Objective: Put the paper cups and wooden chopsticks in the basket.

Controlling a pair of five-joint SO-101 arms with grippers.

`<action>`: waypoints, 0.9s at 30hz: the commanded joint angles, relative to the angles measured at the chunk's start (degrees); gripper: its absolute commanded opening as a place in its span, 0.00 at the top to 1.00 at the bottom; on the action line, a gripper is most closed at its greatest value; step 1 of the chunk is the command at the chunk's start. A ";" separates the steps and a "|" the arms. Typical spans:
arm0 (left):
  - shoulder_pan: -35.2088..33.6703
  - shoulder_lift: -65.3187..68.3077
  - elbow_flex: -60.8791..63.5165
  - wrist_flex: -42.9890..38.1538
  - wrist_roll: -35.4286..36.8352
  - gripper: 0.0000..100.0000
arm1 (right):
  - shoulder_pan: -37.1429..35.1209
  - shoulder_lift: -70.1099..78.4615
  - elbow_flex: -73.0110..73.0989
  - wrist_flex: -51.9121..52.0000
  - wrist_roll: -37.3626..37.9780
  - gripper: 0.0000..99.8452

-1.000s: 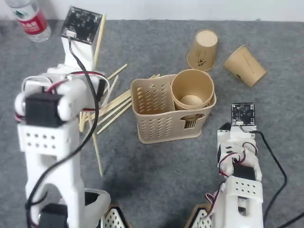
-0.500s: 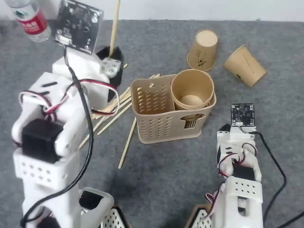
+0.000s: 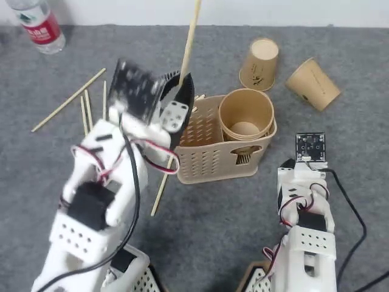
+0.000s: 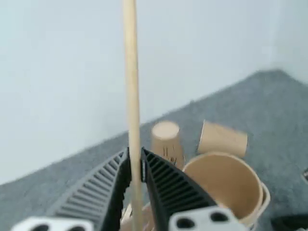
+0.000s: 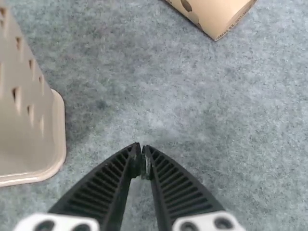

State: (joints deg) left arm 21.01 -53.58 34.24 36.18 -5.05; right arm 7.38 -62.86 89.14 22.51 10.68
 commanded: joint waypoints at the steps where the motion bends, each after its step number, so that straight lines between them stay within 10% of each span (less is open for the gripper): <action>1: 0.09 -5.80 14.90 -16.70 5.01 0.99 | -0.66 -0.84 -0.18 -2.95 3.25 0.99; 12: 0.09 -6.24 30.73 -29.10 5.80 0.99 | -0.75 -0.48 -0.09 -3.74 4.13 0.99; 27: 0.09 -6.33 26.77 -17.41 5.80 0.84 | -0.75 -0.57 -0.09 -3.47 4.31 0.99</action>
State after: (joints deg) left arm 21.01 -58.59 65.63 16.22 0.31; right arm 6.86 -62.86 89.41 19.96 14.11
